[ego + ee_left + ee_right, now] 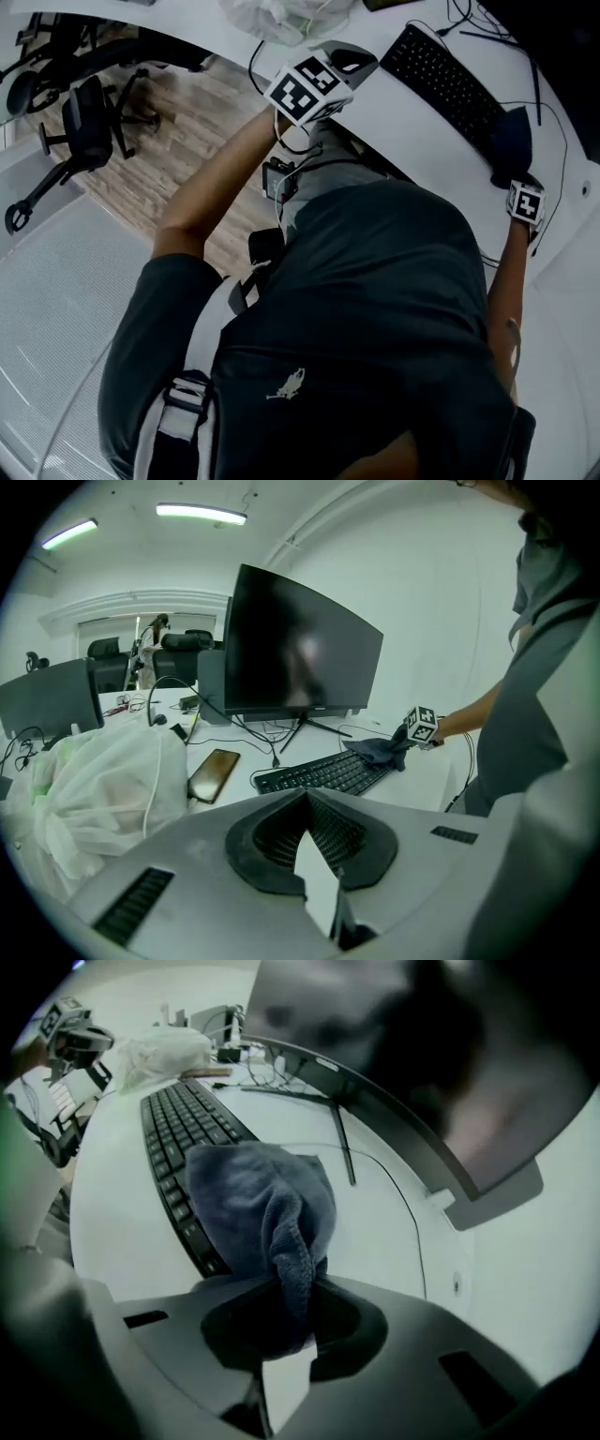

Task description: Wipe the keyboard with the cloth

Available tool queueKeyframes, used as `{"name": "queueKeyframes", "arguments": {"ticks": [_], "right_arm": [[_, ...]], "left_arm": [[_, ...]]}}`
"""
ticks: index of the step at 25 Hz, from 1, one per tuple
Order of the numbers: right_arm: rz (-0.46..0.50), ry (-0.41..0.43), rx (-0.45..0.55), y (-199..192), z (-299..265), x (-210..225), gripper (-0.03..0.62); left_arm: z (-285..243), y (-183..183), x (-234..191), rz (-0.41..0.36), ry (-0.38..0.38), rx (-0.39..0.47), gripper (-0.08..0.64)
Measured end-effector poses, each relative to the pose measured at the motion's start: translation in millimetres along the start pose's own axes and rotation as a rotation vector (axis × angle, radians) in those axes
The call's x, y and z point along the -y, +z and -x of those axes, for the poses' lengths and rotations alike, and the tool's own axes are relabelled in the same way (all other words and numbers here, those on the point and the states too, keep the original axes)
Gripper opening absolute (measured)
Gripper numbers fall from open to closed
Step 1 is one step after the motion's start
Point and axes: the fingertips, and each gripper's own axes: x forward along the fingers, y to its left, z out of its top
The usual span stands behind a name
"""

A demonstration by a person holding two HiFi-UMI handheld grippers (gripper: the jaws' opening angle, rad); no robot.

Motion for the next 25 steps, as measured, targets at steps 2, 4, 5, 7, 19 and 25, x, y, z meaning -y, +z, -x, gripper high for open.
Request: {"name": "queueKeyframes", "arguments": {"ticks": [2,4,5,7,19,25], "right_arm": [[-0.026,-0.039,-0.053,-16.9,5.9,19.1,0.048],[-0.04,-0.041,0.01,-4.0,15.8,19.0,0.048],[-0.034,-0.026,0.056,7.3,19.9,11.6,0.048],[-0.01,0.043,0.145,30.5,26.8,-13.8,0.048],[-0.474,0.58,0.633,101.6,148.2,-75.1,0.04],[-0.531,0.627,0.699,101.0,165.9,-80.2,0.04]], "left_arm": [[-1.6,-2.1,10.3,-0.015,-0.018,-0.003,0.002],[-2.2,-6.9,16.1,-0.005,-0.02,-0.008,0.002],[-3.2,-8.8,19.1,0.007,-0.017,-0.011,0.002],[-5.9,-8.7,27.1,0.035,-0.013,-0.013,0.002],[-34.1,4.2,92.3,0.087,-0.125,-0.077,0.002],[-43.0,-16.4,111.0,0.315,-0.143,-0.119,0.002]]}}
